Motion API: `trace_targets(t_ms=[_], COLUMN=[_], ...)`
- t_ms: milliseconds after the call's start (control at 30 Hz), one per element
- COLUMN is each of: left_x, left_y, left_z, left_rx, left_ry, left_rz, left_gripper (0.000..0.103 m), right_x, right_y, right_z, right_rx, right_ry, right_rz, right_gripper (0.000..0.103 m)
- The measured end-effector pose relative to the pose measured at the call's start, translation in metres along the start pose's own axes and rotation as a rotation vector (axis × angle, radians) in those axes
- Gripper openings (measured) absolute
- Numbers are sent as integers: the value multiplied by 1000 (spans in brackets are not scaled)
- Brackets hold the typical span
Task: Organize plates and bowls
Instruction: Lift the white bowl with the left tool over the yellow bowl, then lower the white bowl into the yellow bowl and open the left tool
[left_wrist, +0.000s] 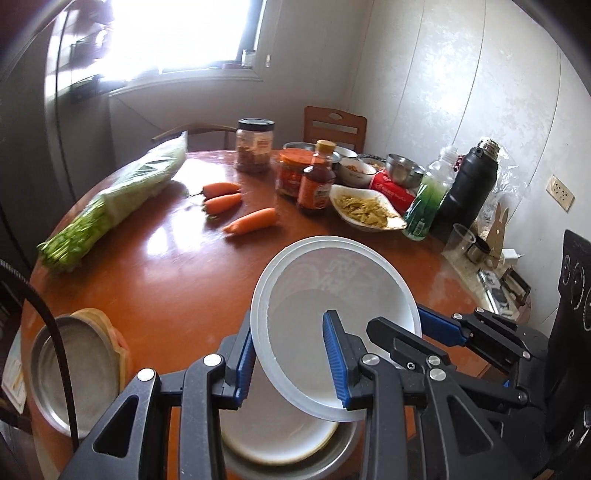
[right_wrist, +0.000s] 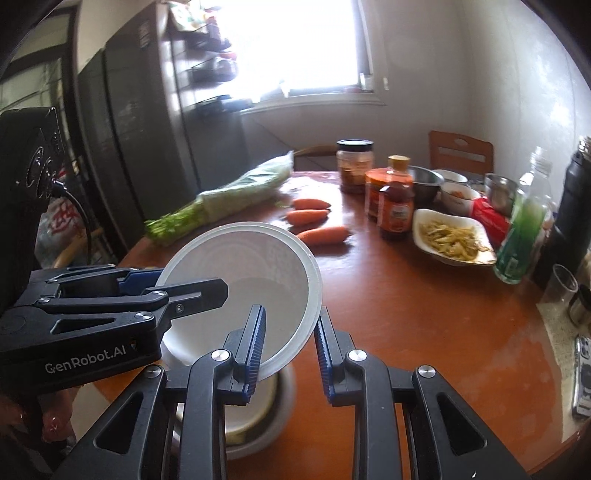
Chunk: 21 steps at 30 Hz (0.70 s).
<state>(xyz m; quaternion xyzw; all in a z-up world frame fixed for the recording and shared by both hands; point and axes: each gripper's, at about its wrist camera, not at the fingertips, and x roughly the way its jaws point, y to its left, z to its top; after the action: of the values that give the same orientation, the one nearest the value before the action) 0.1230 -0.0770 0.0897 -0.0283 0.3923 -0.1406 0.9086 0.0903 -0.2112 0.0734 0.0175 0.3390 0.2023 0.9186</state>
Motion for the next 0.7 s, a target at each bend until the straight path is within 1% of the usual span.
trace_targets(t_ms=[133,267,500,700], left_x=[-11,-15,-1,6], left_y=[13,20,26,26], left_z=[-19,-35,-57,-62], left_rx=[-10,-4,-2,6], left_ry=[4,10,51,57], left_rz=[7,-2,-6,2], left_gripper=[35,35,35,35], right_x=[2,5,17,24], right_y=[19,27,33,35], right_z=[-11,-23,-44,-50], right_rx=[-25,-30,-39,-52], right_ry=[20,42,92,105], right_rz=[8,8,-24,-52], right_gripper=[27,28,28,28])
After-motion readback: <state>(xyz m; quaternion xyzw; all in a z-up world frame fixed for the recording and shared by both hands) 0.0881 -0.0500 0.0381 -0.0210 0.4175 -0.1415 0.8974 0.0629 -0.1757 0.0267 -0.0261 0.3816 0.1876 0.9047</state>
